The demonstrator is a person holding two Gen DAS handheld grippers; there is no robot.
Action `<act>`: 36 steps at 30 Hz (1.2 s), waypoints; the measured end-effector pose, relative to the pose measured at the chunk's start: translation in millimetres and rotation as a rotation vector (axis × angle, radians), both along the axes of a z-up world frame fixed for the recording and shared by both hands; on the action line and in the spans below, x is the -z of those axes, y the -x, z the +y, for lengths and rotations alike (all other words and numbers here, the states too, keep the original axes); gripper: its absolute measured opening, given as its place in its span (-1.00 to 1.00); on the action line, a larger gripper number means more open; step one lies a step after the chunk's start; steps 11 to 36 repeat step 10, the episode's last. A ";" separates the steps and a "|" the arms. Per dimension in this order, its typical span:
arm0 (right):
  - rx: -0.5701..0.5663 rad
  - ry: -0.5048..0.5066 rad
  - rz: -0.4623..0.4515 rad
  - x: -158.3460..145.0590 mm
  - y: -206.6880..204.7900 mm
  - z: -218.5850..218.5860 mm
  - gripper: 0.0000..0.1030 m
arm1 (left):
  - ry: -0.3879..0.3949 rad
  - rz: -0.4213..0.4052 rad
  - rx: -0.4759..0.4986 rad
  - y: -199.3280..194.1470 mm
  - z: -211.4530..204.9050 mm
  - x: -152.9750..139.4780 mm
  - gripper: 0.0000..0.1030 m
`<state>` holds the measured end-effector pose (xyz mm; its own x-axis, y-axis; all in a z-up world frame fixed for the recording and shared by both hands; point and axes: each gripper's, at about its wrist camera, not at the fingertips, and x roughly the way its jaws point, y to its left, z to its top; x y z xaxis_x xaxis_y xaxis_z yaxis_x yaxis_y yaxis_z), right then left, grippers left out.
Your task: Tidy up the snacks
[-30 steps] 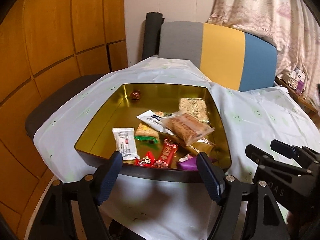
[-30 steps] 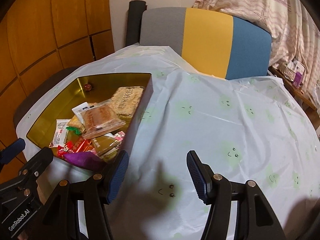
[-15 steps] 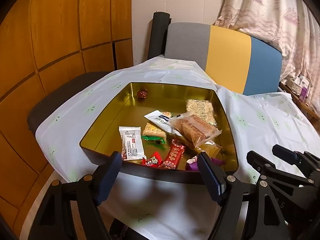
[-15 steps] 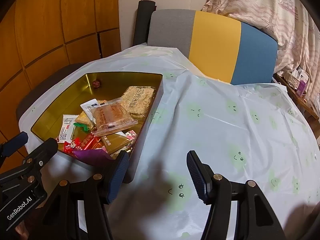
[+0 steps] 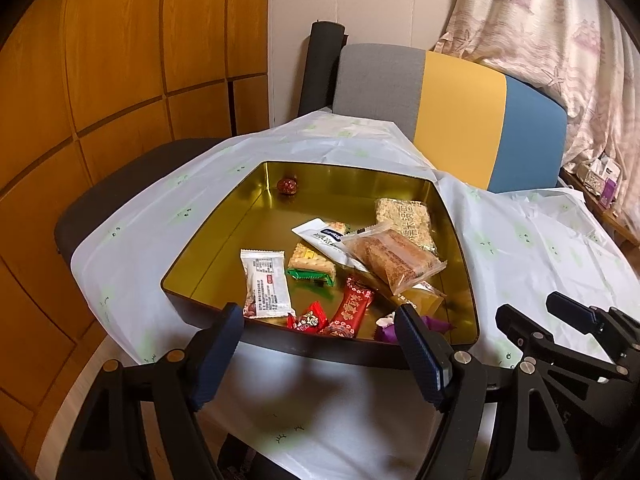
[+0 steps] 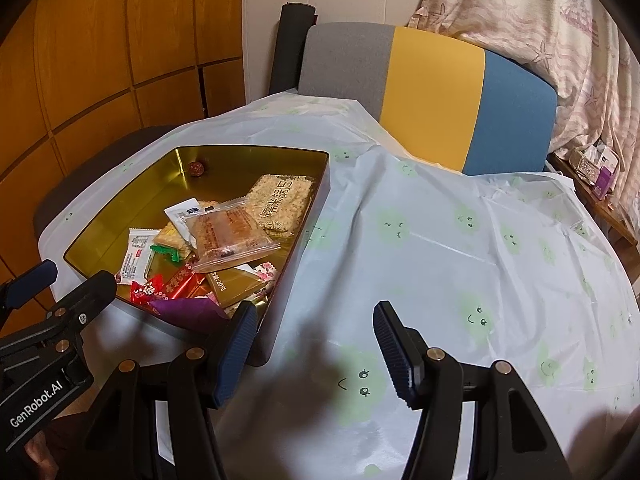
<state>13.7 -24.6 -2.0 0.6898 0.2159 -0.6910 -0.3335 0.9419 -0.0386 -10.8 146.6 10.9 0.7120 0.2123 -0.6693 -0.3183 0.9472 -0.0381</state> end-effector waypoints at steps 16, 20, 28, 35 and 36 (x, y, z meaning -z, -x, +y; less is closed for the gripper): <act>-0.006 0.005 -0.002 2.4 1.3 -1.2 0.20 | -0.001 -0.027 -0.007 1.2 2.5 -0.3 0.54; -0.006 0.005 -0.002 2.4 1.3 -1.2 0.20 | -0.001 -0.027 -0.007 1.2 2.5 -0.3 0.54; -0.006 0.005 -0.002 2.4 1.3 -1.2 0.20 | -0.001 -0.027 -0.007 1.2 2.5 -0.3 0.54; -0.006 0.005 -0.002 2.4 1.3 -1.2 0.20 | -0.001 -0.027 -0.007 1.2 2.5 -0.3 0.54; -0.006 0.005 -0.002 2.4 1.3 -1.2 0.20 | -0.001 -0.027 -0.007 1.2 2.5 -0.3 0.54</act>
